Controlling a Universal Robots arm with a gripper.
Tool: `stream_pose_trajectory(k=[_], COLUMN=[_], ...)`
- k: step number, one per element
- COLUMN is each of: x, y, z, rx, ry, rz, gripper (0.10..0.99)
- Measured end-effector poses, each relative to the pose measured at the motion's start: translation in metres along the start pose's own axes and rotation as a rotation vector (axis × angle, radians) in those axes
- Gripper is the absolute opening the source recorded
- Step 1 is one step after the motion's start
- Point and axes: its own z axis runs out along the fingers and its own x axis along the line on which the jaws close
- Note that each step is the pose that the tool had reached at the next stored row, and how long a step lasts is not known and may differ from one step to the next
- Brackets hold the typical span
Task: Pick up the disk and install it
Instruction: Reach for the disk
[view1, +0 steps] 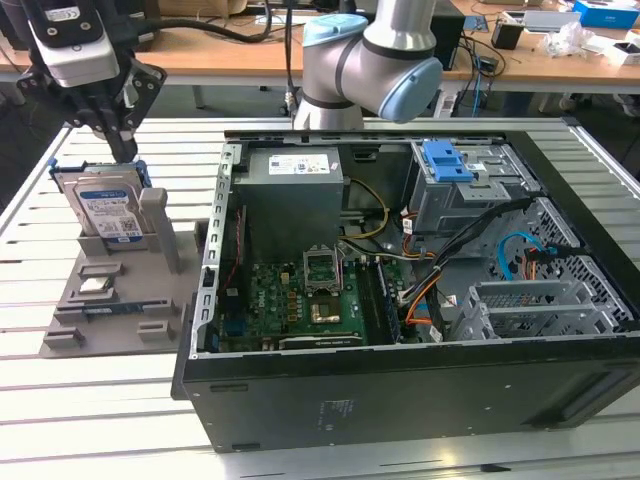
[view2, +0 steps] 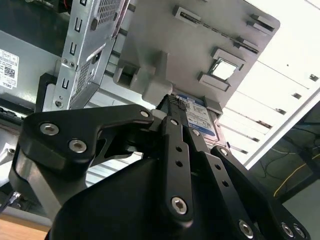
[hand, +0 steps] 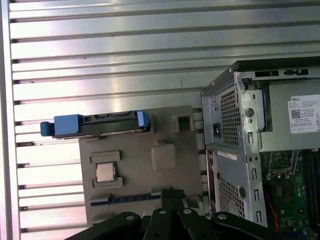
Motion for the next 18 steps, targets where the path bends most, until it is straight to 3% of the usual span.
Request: stream_pose_trajectory(k=[18], x=[0.0337], y=[-0.0025], z=[-0.0009], rx=[0.000], ry=[0.0000], rz=[0.000], gripper=[0.106])
